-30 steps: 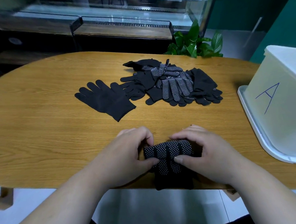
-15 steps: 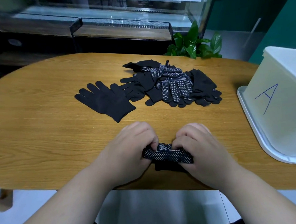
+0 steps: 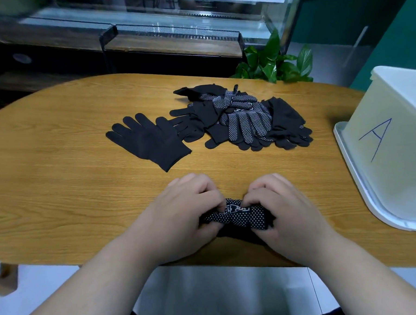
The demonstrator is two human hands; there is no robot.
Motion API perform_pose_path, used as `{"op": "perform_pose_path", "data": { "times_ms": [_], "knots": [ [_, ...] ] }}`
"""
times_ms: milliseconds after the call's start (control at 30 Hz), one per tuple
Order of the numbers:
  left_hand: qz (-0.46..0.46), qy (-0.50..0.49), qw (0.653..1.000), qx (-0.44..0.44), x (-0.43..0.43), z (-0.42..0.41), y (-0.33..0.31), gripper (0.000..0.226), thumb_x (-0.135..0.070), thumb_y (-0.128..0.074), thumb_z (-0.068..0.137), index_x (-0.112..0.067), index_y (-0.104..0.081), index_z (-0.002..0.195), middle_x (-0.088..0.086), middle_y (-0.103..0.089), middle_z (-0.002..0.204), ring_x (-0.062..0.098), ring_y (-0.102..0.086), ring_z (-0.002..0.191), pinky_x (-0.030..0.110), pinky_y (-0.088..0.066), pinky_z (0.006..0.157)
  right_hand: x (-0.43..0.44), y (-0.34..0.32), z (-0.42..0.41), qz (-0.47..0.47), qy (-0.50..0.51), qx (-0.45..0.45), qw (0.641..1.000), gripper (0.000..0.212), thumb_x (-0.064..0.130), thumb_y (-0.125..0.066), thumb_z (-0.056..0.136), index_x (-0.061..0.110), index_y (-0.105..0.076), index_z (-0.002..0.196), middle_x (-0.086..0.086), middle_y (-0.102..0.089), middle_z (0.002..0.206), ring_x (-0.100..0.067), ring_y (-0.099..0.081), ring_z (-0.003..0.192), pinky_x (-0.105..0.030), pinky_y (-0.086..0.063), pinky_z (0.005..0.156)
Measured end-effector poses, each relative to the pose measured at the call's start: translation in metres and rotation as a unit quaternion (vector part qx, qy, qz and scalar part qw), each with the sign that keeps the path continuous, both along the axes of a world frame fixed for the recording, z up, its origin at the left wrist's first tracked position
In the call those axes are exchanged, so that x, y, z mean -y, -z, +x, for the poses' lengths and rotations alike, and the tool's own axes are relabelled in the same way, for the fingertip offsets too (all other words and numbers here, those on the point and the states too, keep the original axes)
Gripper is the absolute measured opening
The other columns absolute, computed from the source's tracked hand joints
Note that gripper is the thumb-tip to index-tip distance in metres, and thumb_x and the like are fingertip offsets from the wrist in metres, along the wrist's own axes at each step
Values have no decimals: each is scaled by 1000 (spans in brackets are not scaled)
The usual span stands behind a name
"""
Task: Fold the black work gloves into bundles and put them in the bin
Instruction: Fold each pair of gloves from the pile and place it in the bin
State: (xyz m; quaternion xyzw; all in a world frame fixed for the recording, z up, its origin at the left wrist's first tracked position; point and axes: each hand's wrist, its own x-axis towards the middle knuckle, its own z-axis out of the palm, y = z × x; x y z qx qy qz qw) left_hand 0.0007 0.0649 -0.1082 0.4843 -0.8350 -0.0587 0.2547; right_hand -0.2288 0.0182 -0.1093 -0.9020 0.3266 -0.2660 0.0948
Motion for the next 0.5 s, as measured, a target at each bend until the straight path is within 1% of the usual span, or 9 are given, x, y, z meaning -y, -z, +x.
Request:
{"op": "perform_pose_path", "data": {
  "times_ms": [167,233,333,400,467,500],
  "knots": [
    [5,-16,1000,-1,1,-1,0,15,-39,-57,79,-32,-57,92,-13,-53,97,14,-51,94,40,-48,79,-5,-5,-3,29,-19,22,999,33,21,-63,71,28,-59,102,8,-55,103,-15,-53,99,-30,-47,82],
    [7,-21,1000,4,0,-2,-1,16,-41,-55,78,-32,-56,92,-13,-53,97,14,-51,93,40,-49,79,-9,-7,-7,43,-38,25,998,36,21,-66,70,26,-60,105,7,-55,105,-17,-53,102,-32,-46,85],
    [11,-23,1000,2,-2,-4,-3,18,-44,-55,78,-34,-57,93,-14,-51,98,12,-50,93,39,-49,79,-11,-6,-12,38,-31,22,999,28,32,-70,76,24,-64,103,8,-55,104,-18,-54,102,-37,-47,86],
    [19,-15,1000,-7,-3,-4,-4,21,-48,-58,79,-33,-58,94,-14,-51,100,12,-50,95,39,-48,81,-9,-4,-14,25,-18,20,999,23,33,-71,79,23,-68,99,10,-56,103,-16,-54,102,-36,-47,86],
    [35,4,999,-28,-5,-2,-5,24,-50,-60,81,-32,-62,96,-13,-51,107,12,-50,104,40,-46,86,-7,-2,-16,19,-9,15,1000,18,30,-68,81,22,-70,98,12,-58,104,-13,-55,105,-33,-48,88],
    [44,15,998,-42,-5,-1,-4,23,-49,-60,83,-31,-64,97,-13,-51,112,12,-50,111,41,-45,91,-6,-2,-18,24,-4,13,1000,18,29,-66,81,23,-70,98,13,-59,107,-12,-55,107,-34,-48,89]
  ]
}}
